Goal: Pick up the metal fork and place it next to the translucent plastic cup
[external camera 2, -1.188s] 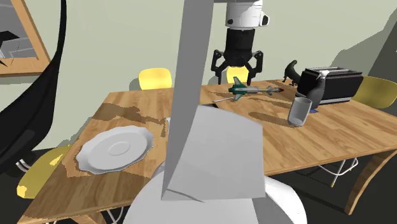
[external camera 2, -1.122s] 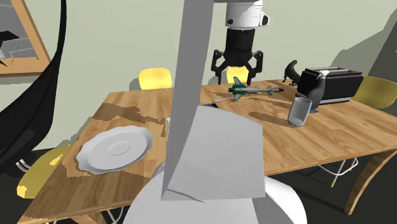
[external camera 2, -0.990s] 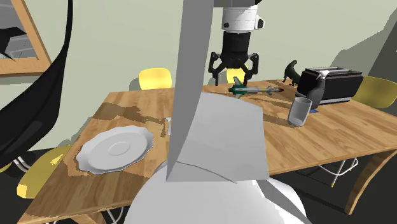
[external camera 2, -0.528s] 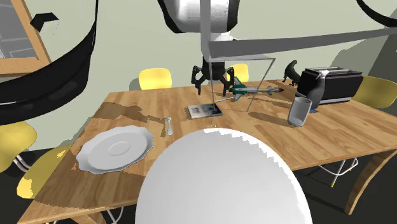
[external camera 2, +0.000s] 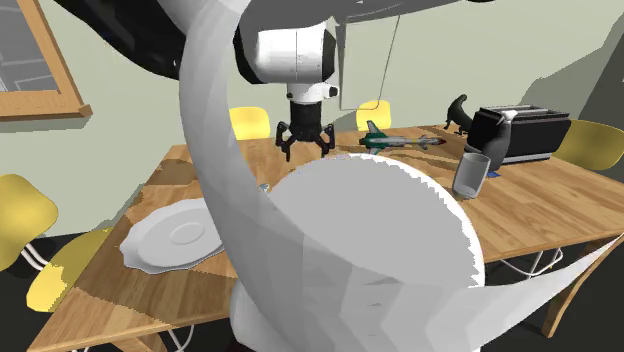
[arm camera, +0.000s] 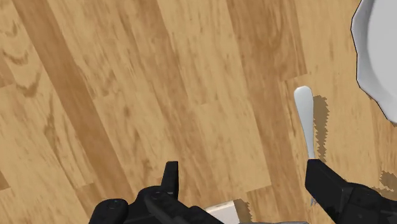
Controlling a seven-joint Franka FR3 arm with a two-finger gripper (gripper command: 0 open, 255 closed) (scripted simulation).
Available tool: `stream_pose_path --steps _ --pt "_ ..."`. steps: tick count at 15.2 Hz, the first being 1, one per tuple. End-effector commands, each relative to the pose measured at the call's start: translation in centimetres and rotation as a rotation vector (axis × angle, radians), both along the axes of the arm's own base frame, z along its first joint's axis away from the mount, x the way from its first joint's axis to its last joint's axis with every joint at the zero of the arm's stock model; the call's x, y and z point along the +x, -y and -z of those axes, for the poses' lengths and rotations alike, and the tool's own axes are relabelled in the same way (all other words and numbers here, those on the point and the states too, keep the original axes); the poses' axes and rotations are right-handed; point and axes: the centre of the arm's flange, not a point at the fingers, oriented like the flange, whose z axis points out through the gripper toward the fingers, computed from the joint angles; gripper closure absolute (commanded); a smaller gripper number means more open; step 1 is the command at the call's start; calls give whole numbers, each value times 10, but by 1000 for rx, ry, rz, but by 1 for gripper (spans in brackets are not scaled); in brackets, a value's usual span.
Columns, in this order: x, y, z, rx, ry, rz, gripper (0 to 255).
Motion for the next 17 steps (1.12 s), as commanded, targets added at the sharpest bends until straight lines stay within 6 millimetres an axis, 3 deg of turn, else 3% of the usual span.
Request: stream_pose_path --steps 1,15,17 --pt "9 -20 16 2 -4 -3 0" --pt "67 -160 123 11 -35 -29 0" --pt "68 -164 130 11 -36 -30 0"
